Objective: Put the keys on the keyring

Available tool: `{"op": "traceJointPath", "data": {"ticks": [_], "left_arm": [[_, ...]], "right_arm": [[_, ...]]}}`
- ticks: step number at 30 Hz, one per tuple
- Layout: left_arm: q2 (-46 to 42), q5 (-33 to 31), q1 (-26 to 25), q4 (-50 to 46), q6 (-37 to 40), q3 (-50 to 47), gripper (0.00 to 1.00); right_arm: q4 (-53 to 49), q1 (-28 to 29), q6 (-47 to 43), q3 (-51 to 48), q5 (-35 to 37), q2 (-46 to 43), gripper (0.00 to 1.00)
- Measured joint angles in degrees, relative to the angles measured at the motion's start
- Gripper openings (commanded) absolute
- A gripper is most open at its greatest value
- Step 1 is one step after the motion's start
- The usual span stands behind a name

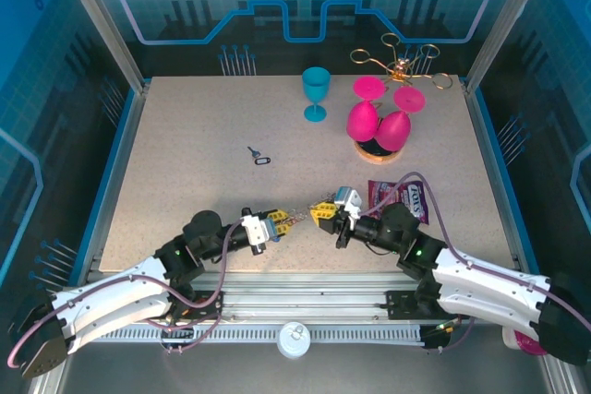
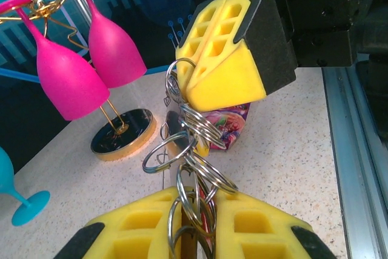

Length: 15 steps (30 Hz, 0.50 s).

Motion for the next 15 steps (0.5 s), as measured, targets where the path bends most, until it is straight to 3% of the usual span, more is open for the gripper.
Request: {"op": "traceJointPath", "data": {"ticks": [6, 15], "left_arm": [[-2.1, -0.4, -0.9, -2.2, -0.9, 0.0, 0.49], [-14.4, -0.9, -1.1, -17.1, -4.8, 1.9, 0.55]], "right_arm": [[0.5, -0.9, 0.0, 0.1, 0.3, 2.8, 0.00], [2.5, -6.7, -0.1, 0.0, -5.2, 6.0, 0.00]]}}
